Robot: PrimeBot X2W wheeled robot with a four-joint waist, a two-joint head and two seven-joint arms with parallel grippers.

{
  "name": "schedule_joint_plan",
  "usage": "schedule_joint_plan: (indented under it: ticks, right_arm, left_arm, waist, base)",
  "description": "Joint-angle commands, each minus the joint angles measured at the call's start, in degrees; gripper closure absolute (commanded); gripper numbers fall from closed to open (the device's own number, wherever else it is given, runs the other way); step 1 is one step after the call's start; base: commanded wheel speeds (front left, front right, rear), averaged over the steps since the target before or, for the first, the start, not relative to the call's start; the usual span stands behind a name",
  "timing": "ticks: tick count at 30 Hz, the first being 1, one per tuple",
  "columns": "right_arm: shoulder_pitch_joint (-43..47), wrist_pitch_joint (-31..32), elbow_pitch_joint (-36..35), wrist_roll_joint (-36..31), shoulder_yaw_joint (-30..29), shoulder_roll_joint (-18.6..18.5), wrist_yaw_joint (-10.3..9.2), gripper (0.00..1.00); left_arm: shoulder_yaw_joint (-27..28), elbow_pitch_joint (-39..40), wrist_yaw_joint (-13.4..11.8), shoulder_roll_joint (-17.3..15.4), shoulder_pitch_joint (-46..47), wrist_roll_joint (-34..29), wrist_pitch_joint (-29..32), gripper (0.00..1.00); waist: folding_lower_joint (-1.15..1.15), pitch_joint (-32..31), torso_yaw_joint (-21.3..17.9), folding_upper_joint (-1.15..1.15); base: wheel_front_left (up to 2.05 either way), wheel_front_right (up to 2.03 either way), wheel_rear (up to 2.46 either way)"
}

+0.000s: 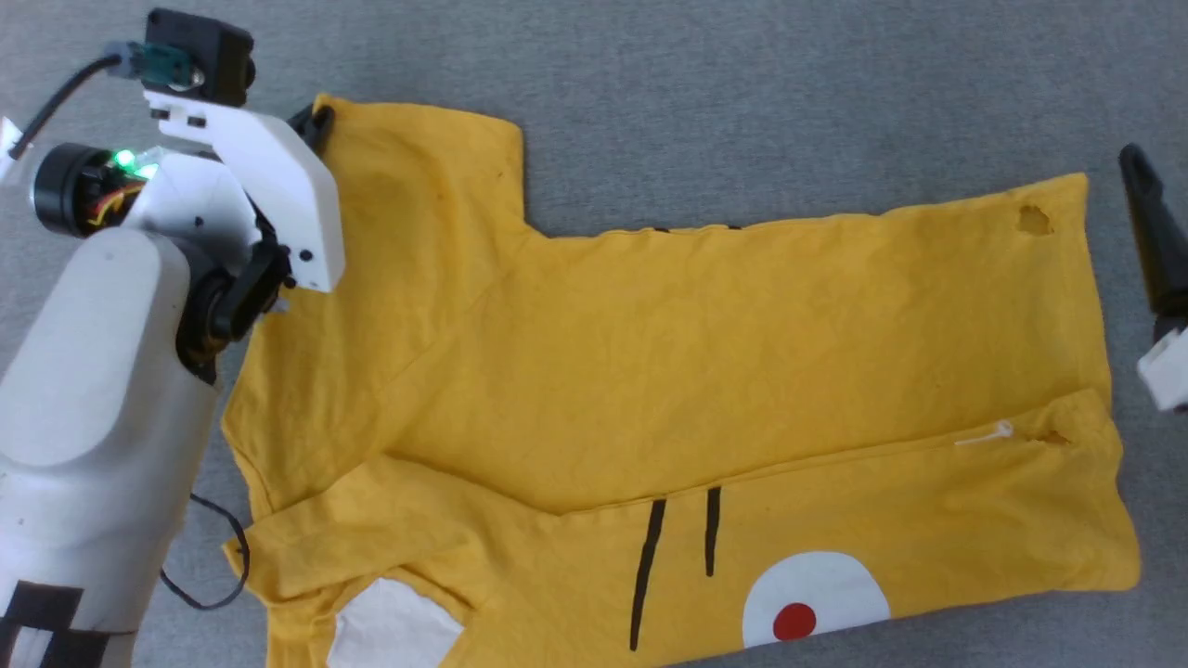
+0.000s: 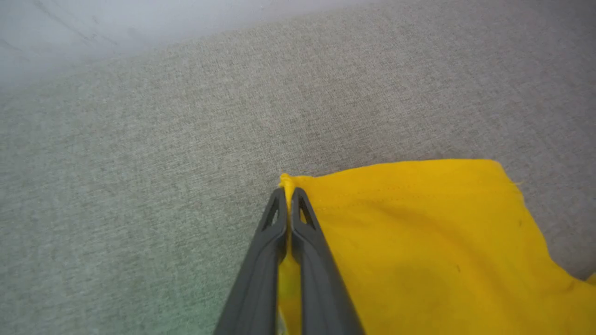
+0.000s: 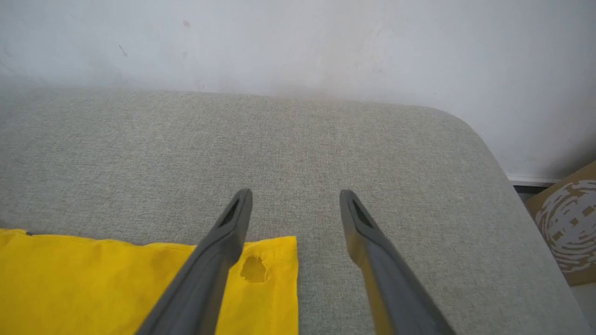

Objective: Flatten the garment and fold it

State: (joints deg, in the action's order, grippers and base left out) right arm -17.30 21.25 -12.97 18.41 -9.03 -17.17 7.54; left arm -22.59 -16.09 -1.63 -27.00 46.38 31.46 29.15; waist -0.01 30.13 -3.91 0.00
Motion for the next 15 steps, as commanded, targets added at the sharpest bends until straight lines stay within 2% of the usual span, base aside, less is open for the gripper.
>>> schedule_joint_plan:
  ticks: [1, 7, 15]
  right_arm:
    - [-2.23, 1.84, 1.57, 0.92, -0.09, -1.17, -0.05, 0.0]
    - [-5.58, 8.96, 8.19, 2.06, 1.46, -5.18, -0.05, 0.0]
    - [-6.85, 12.76, 13.59, 4.24, 3.69, -6.18, -0.05, 0.0]
  left_arm:
    - [-0.2, 0.23, -0.43, 0.52, -1.15, 0.43, -0.45, 1.0]
    - [-0.41, 1.16, -1.1, 1.27, -1.47, 0.94, -0.33, 1.0]
    - [-0.4, 1.77, -1.76, 1.45, -0.8, 1.22, -0.07, 1.0]
  waist:
    - [0.01, -0.57, 0.95, 0.0]
    - [0.01, 0.58, 2.33, 0.0]
    - [0.01, 2.58, 3.52, 0.0]
  base:
    - [0.0, 0.0, 0.0]
    - [0.0, 0.0, 0.0]
    - [0.0, 0.0, 0.0]
